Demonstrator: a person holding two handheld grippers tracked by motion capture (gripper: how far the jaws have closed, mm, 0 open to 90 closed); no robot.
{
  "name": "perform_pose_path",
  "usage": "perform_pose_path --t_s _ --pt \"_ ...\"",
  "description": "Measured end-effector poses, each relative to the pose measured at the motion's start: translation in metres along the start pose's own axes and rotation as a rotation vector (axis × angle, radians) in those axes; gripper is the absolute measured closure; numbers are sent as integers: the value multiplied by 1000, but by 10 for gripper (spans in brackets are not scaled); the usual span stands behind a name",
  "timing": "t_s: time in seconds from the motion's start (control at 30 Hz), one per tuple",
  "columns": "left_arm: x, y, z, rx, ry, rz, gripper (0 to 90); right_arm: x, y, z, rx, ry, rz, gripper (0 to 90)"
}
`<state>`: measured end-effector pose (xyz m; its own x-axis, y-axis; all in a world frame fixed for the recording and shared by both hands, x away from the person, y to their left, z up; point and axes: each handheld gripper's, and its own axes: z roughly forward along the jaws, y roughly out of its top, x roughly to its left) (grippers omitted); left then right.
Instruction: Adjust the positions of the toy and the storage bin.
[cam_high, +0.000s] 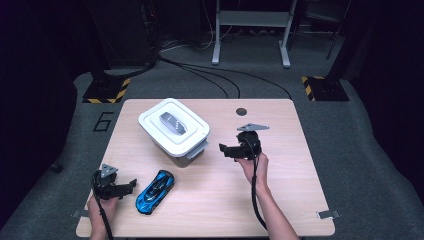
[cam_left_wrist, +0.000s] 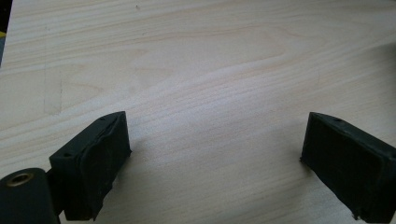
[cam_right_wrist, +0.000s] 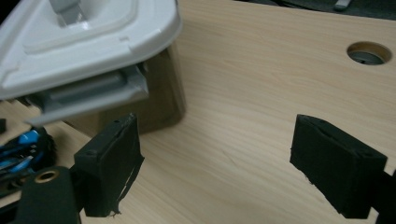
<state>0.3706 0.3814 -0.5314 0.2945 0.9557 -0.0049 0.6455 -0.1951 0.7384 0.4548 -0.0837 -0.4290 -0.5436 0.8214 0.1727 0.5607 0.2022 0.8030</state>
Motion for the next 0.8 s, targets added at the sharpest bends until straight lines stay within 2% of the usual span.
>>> perform_pose_path --t_s 0.1,0.13,0.17,0.2,0.27,0.37,0.43,0.47,0.5,0.53,0.57,0.63,0.67,0.7,0.8 --pt "0 0 0 -1 0 -1 77 -7 -12 -5 13 -31 -12 146" --pt "0 0 0 0 0 0 77 -12 -21 -8 24 -52 -21 140" --pt "0 0 0 0 0 -1 77 -12 -21 -8 24 -52 -21 140" --pt "0 0 0 0 0 0 77 -18 -31 -12 34 -72 -21 135" --pt "0 0 0 0 0 -1 77 -21 -34 -13 37 -77 -27 133" --pt "0 0 0 0 0 0 77 -32 -49 -20 49 -111 -5 114" --pt "0 0 0 0 -1 -1 77 -35 -53 -21 57 -123 -10 101" --pt "0 0 0 -1 -1 -3 76 -38 -57 -22 71 -141 -15 90" --pt "0 0 0 -1 -1 -4 76 -44 -67 -24 109 -200 -38 74" --pt "0 0 0 -1 -1 -4 76 -47 -72 -25 123 -219 -33 66" --pt "0 0 0 -1 -1 -5 76 -47 -72 -25 123 -219 -33 66" --pt "0 0 0 -2 -1 -5 76 -59 -89 -31 135 -247 -11 55" --pt "0 0 0 -1 -1 -5 76 -59 -89 -31 135 -247 -11 55" --pt "0 0 0 -2 -1 -6 76 -67 -99 -36 139 -254 21 50" --pt "0 0 1 -1 0 -7 75 -74 -108 -40 146 -263 48 44"
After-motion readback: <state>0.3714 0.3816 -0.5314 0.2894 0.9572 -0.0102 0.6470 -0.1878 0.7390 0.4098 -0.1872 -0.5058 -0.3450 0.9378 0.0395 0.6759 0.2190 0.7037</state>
